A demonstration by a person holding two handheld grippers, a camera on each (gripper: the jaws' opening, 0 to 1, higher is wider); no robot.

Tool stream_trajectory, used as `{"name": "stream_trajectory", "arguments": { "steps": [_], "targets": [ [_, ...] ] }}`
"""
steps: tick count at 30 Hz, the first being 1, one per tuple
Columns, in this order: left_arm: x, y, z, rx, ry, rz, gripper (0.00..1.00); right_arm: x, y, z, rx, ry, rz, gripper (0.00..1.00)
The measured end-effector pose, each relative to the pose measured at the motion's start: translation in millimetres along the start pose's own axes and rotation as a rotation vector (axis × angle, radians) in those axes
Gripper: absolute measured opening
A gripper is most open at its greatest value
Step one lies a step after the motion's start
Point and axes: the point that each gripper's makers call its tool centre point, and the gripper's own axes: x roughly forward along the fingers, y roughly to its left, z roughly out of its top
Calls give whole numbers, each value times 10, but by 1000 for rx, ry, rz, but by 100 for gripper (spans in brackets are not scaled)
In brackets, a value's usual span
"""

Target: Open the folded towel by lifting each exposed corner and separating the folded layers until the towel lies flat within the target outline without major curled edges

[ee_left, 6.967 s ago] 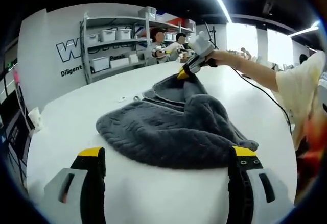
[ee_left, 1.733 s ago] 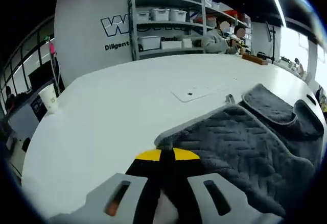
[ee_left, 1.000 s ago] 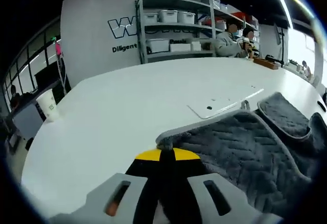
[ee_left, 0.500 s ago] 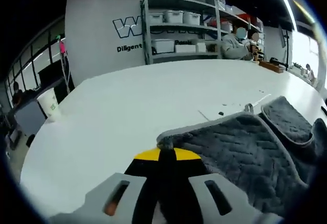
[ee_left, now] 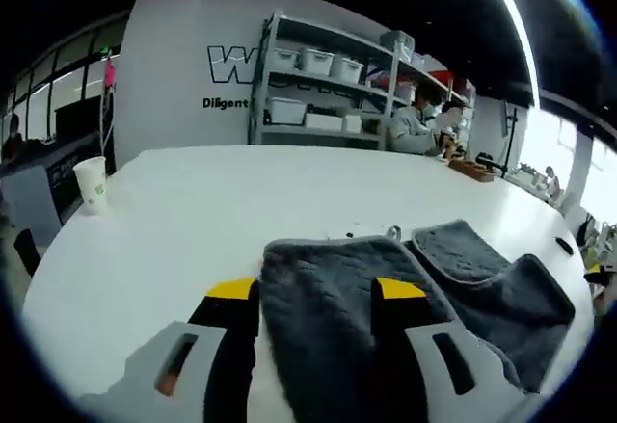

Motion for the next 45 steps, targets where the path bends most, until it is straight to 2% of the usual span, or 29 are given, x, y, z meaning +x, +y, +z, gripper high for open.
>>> {"name": "stream_trajectory", "arguments": {
  "steps": [2,4,6,10,13,15,17,23,29,32,35,38,41,45],
  "targets": [
    [-114,-69,-3,-4,-14,-27,57,2,-2,3,-4,2,-1,99],
    [-365,-251,-111,8,23,-101,71,12,12,13,-17,6,2,99],
    [-534,-336,-200,21,57,-143,78,16,27,19,-25,8,7,99],
    [-956,-509,-300,28,64,-214,85,26,57,24,-33,11,21,99],
    [-1195,-631,-345,36,45,-231,90,40,57,15,-34,20,22,99],
    [-1348,-763,-481,79,86,-268,93,48,63,12,-38,25,28,99],
    [-1497,-865,-562,78,89,-273,98,56,65,9,-42,31,31,99],
    [-1803,-1045,-678,113,62,-273,100,131,105,21,-51,49,47,99],
    [-2119,-1162,-800,97,49,-249,100,202,172,45,-59,58,75,99],
    [-2261,-1228,-751,125,33,-221,99,247,217,46,-66,68,88,99],
    [-2359,-1299,-715,152,29,-230,99,277,273,59,-77,75,104,99],
    [-2444,-1430,-723,198,38,-284,99,282,287,81,-87,87,108,99],
    [-2460,-1461,-780,241,73,-273,99,274,275,100,-96,93,109,99],
    [-2484,-1514,-818,251,81,-288,99,275,239,183,-121,73,115,99]
  ]
}}
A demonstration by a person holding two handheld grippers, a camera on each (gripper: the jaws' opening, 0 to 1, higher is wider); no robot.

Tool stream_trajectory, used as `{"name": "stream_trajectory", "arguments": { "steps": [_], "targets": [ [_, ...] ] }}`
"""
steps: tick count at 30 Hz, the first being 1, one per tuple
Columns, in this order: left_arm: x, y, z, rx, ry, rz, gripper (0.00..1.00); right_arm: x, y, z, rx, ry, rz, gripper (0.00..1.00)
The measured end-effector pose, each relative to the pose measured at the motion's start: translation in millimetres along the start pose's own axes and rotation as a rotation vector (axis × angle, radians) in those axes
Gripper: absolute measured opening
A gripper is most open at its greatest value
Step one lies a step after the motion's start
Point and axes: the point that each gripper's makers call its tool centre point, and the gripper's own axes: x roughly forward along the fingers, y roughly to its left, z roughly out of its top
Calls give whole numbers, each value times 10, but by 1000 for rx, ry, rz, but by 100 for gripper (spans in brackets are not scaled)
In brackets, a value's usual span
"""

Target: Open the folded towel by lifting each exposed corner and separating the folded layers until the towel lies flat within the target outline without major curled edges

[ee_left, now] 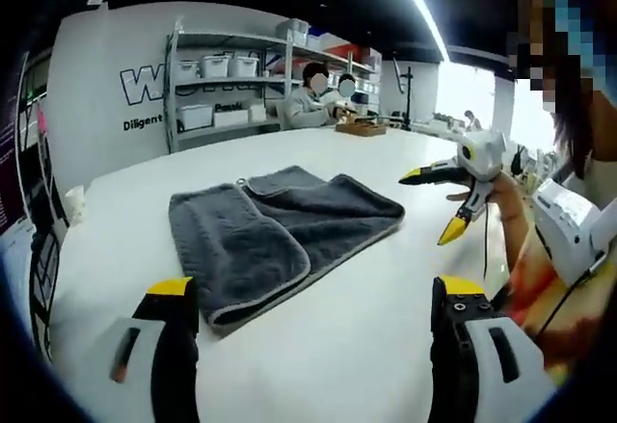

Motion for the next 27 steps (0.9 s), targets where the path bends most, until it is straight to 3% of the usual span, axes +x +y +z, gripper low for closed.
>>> {"name": "stream_trajectory", "arguments": {
  "steps": [6,13,16,19,27],
  "targets": [
    [-16,-93,-26,-2,0,-13,99,0,-155,103,-21,-15,-1,99],
    [-46,-163,-36,-1,-8,-28,99,156,-593,189,37,-30,-47,99],
    [-77,-169,-47,-10,-13,-39,99,195,-780,156,30,6,-59,99],
    [-104,-192,-26,-26,-33,-66,99,238,-929,164,35,14,-60,99],
    [-114,-167,-71,-33,-26,-48,99,434,-1330,270,57,10,-46,99]
  ]
}}
